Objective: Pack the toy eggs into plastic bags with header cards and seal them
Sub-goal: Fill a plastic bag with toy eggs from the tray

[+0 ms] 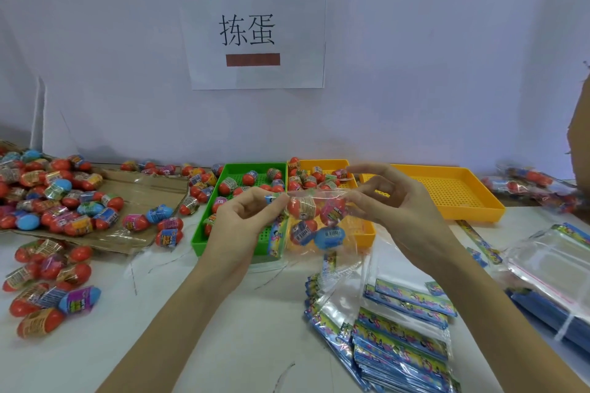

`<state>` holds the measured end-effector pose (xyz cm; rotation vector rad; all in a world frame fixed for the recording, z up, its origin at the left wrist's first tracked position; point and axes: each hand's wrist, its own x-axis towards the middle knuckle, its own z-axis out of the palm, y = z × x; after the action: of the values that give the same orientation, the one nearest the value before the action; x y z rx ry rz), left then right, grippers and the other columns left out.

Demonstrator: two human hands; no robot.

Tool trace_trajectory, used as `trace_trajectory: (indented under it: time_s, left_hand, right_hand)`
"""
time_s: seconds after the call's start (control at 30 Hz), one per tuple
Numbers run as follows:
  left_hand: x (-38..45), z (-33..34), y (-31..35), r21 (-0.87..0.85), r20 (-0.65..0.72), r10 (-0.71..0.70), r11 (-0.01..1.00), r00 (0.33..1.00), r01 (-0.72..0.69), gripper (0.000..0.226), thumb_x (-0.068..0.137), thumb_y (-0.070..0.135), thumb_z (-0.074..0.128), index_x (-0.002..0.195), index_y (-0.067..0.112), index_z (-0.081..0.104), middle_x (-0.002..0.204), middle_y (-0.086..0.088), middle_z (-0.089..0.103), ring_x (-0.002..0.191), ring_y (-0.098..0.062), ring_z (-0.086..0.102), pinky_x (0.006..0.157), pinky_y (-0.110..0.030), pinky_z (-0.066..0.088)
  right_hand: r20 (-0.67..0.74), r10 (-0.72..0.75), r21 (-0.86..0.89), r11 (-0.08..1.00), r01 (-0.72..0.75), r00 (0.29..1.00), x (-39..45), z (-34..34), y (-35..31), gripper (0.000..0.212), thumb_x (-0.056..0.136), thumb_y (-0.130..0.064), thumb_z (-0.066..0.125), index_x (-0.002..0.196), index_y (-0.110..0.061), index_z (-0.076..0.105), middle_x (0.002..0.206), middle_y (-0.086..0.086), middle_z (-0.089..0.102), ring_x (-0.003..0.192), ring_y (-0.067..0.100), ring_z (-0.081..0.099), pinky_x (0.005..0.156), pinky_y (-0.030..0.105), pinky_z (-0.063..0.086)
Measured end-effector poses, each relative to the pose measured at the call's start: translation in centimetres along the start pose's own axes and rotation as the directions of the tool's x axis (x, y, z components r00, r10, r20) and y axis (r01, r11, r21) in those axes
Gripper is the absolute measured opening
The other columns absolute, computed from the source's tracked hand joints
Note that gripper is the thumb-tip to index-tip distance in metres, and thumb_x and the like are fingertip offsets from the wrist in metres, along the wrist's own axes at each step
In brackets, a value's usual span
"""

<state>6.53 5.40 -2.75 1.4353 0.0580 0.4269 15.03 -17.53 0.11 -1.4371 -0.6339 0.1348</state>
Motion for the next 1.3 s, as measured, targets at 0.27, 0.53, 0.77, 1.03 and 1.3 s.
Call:
trace_trajectory:
  time_s: [0.27, 0.53, 0.77, 1.03, 1.3]
  left_hand:
    - [0.1, 0.2, 0.0, -0.062, -0.129, 0.053, 0.996, 0.99, -0.061, 0.01, 0.08, 0.035, 0.077, 0.088, 0.028, 0.076, 0.09, 0.0, 0.072, 0.088, -0.013, 0.067, 0.085, -0.033, 0.054]
    - [0.4, 0.4, -1.2, 0.257, -0.325, 0.273, 0.947, 0.905, -0.194, 0.008, 0.1, 0.031, 0.064, 0.099, 0.023, 0.067, 0.068, 0.014, 0.057, 0.064, -0.002, 0.051, 0.06, -0.016, 0.044]
    - [0.5, 0.2, -0.1, 0.424, -0.243, 0.406, 0.862, 0.881, -0.28, 0.016, 0.098, 0.032, 0.063, 0.097, 0.017, 0.07, 0.079, 0.015, 0.068, 0.061, -0.001, 0.059, 0.055, -0.011, 0.045]
    - [-0.4, 0.7, 0.6, 0.397, -0.096, 0.427, 0.845, 0.899, -0.359, 0.008, 0.096, 0.035, 0.061, 0.093, 0.034, 0.068, 0.081, 0.017, 0.07, 0.064, -0.022, 0.06, 0.052, -0.034, 0.046]
    - [0.1, 0.3, -0.5, 0.231, -0.243, 0.185, 0.965, 0.952, -0.128, 0.023, 0.105, 0.03, 0.055, 0.101, 0.026, 0.077, 0.079, -0.002, 0.073, 0.062, -0.018, 0.067, 0.054, -0.028, 0.055]
  right_hand:
    - [0.078, 0.252, 0.011, 0.967, -0.254, 0.964, -0.3, 1.3, 0.3, 0.05, 0.087, -0.039, 0.077, 0.133, -0.028, 0.063, 0.118, 0.006, 0.074, 0.104, 0.021, 0.075, 0.083, 0.032, 0.062]
    - [0.265, 0.332, -0.012, 0.94, -0.341, 0.905, -0.7, 1.6, 1.4, 0.028, 0.091, -0.023, 0.074, 0.105, 0.001, 0.074, 0.094, 0.025, 0.076, 0.08, 0.027, 0.075, 0.069, 0.024, 0.059]
    - [0.414, 0.401, -0.059, 0.907, -0.416, 0.817, -0.5, 0.5, 0.2, 0.019, 0.093, -0.023, 0.074, 0.101, -0.006, 0.074, 0.103, 0.023, 0.077, 0.091, 0.028, 0.077, 0.067, 0.023, 0.058]
    - [0.386, 0.417, -0.16, 0.909, -0.385, 0.823, -0.6, 1.0, 0.7, 0.043, 0.091, -0.042, 0.073, 0.119, -0.01, 0.073, 0.114, 0.015, 0.077, 0.107, 0.028, 0.075, 0.084, 0.035, 0.063]
    - [0.301, 0.397, -0.133, 0.918, -0.374, 0.867, -0.2, -0.3, 0.8, 0.03, 0.088, -0.037, 0.074, 0.103, -0.012, 0.082, 0.092, 0.011, 0.079, 0.077, 0.013, 0.075, 0.059, 0.018, 0.054]
